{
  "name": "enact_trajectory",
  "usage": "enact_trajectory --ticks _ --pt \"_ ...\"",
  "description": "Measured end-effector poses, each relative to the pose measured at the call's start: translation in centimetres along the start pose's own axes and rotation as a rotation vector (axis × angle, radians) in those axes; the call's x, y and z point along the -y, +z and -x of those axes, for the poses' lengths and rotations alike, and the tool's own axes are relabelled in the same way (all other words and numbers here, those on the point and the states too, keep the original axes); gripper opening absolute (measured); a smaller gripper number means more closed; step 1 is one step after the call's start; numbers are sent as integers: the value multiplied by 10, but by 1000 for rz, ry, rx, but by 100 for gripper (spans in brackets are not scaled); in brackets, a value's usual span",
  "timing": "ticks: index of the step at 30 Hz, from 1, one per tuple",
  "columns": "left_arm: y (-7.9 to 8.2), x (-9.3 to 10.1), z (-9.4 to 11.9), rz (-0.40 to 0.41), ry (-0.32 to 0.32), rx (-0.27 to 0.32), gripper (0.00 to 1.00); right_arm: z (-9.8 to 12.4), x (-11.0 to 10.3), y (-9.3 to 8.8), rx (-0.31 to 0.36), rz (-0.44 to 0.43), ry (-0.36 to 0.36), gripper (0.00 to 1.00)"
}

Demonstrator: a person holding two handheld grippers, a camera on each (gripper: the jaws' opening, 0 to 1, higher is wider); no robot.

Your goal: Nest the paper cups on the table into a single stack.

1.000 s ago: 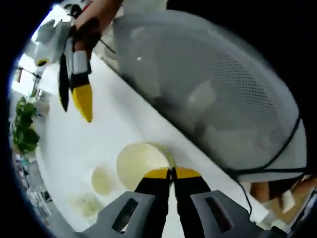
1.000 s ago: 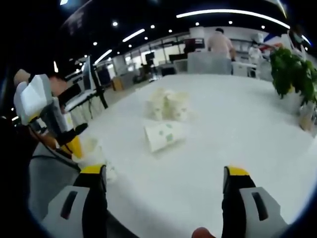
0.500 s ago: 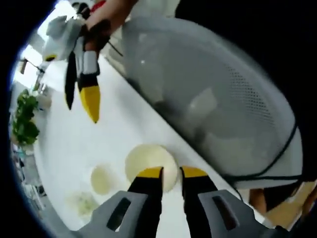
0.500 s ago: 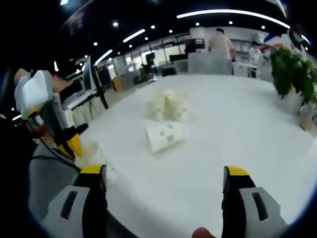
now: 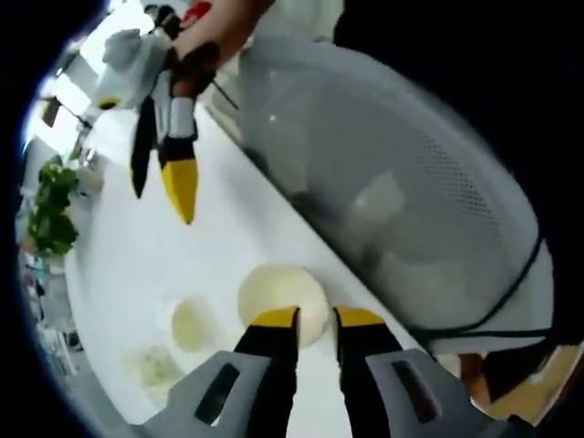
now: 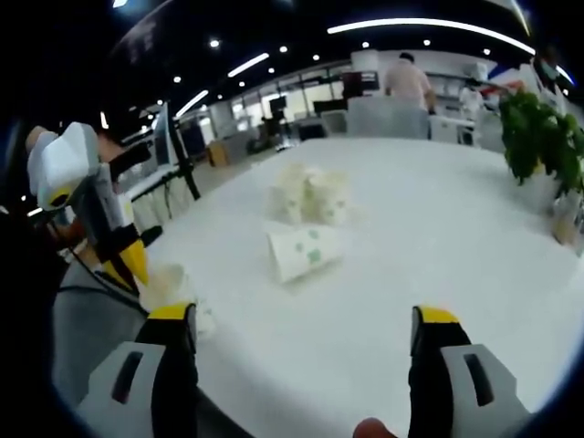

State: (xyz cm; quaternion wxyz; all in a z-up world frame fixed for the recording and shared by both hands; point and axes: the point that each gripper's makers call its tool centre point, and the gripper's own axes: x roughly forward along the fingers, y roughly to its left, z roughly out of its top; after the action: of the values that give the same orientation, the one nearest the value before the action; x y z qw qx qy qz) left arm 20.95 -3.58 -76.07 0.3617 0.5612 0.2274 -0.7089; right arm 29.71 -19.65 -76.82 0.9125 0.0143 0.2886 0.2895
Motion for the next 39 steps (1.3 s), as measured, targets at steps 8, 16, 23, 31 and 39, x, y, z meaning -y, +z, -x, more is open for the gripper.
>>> enact_trajectory --ticks 8,16,23,31,39 --pt "-2 -9 23 168 86 105 13 0 0 5 3 8 0 96" --pt "-16 -17 38 257 196 156 24 1 -2 6 -6 21 3 96" --pt "-19 -19 49 407 250 250 27 4 0 5 -15 30 -1 96" --pt "-23 -27 60 559 332 366 38 4 -4 5 -24 38 0 96" --pt "-38 -36 76 720 460 485 63 5 -5 7 -25 48 0 96"
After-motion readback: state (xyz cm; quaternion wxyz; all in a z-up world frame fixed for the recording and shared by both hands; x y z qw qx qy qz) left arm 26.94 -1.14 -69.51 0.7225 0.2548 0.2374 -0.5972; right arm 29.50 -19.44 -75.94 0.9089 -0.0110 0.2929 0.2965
